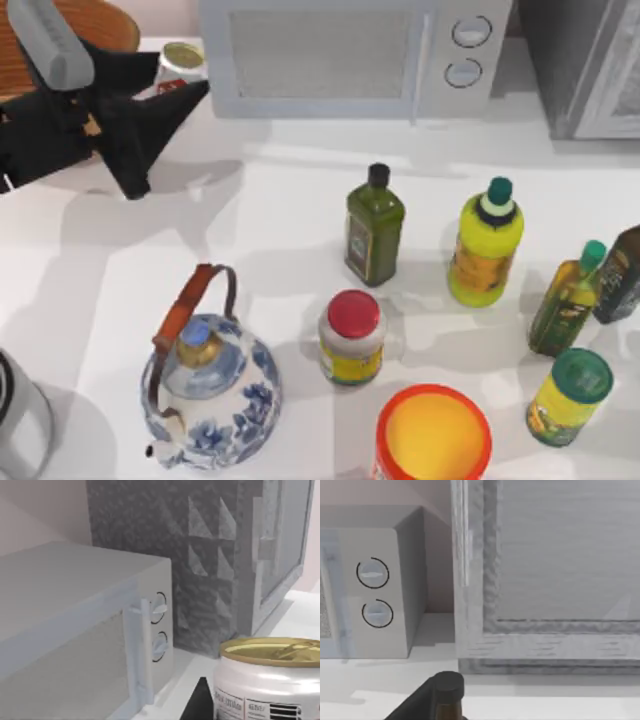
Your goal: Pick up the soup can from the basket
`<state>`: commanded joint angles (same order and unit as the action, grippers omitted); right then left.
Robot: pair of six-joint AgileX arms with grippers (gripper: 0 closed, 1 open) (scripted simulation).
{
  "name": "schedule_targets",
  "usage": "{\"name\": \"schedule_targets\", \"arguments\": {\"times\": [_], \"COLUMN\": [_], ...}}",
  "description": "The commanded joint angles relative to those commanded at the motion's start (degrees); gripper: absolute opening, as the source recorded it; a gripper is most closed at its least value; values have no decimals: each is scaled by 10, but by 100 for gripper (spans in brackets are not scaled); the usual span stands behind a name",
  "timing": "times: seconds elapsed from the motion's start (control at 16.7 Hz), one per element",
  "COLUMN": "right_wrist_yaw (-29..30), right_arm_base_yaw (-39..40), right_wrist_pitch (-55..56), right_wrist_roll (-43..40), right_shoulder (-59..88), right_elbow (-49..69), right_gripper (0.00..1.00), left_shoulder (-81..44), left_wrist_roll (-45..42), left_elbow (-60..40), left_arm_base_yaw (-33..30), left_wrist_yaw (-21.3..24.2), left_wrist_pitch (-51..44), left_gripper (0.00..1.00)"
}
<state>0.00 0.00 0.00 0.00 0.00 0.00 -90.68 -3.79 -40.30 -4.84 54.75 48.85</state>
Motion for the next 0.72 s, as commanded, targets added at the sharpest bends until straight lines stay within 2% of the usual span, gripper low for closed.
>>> {"name": "schedule_targets", "arguments": {"times": [0.24,0.42,0.72], "right_wrist_yaw": [0,0,0], "right_arm_base_yaw": [0,0,0], "right_wrist_pitch": [0,0,0], "right_wrist_roll": [0,0,0], "right_shoulder": [0,0,0], "right_elbow": [0,0,0], "right_gripper": [100,100,100], "left_shoulder": [-223,-361,-503], "left_wrist_roll": [-5,-8,-11], "left_elbow": [-89,-143,-198], "left_arm_base_yaw": [-13,-21,-33], "left_wrist_yaw": [126,203,285], "left_wrist_pitch": [120,195,274], "left_gripper": [0,0,0]}}
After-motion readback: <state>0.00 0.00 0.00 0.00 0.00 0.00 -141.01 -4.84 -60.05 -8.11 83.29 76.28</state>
